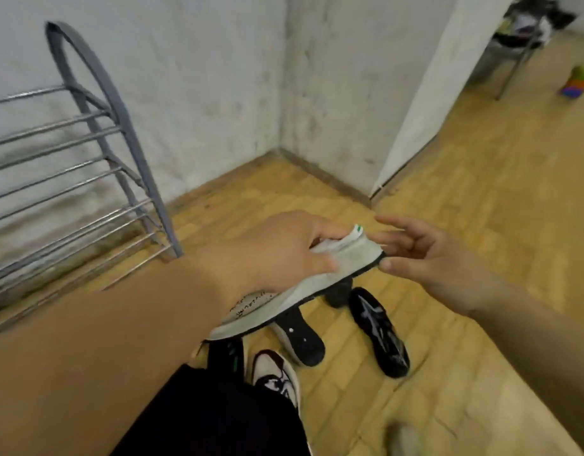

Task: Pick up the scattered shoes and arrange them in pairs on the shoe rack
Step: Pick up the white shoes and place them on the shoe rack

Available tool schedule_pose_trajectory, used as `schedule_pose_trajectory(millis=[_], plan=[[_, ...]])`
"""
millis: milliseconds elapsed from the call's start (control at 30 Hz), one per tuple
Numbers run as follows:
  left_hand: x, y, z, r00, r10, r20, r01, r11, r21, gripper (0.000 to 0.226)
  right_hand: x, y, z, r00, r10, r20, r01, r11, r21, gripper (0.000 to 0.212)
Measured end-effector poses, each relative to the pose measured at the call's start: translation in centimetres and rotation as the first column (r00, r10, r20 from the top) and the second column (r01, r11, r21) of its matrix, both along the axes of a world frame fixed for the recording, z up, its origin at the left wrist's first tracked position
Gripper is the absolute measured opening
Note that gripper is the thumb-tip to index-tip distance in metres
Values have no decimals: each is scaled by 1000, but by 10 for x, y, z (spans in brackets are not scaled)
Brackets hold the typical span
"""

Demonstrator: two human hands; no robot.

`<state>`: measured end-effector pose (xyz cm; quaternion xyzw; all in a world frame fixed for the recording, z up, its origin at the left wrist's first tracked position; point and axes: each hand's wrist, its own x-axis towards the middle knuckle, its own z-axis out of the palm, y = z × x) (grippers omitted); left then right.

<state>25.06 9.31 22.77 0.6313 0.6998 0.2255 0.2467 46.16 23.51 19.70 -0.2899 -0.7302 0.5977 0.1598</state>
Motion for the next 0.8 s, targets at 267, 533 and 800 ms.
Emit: schedule_pose_trajectory(millis=[267,533,800], plan=[[59,54,-118,992,-112,-64,88,949,-303,54,128,0,-191,782,-91,617,141,990,-32,65],[62,72,-148,968,-211,-139,122,871,-475,59,189,-63,-313,471,21,882,202,971,-131,98],[-4,82,-103,974,46,-220,-118,938,-325,64,106,-56,-311,639,-181,748,232,972,38,97]])
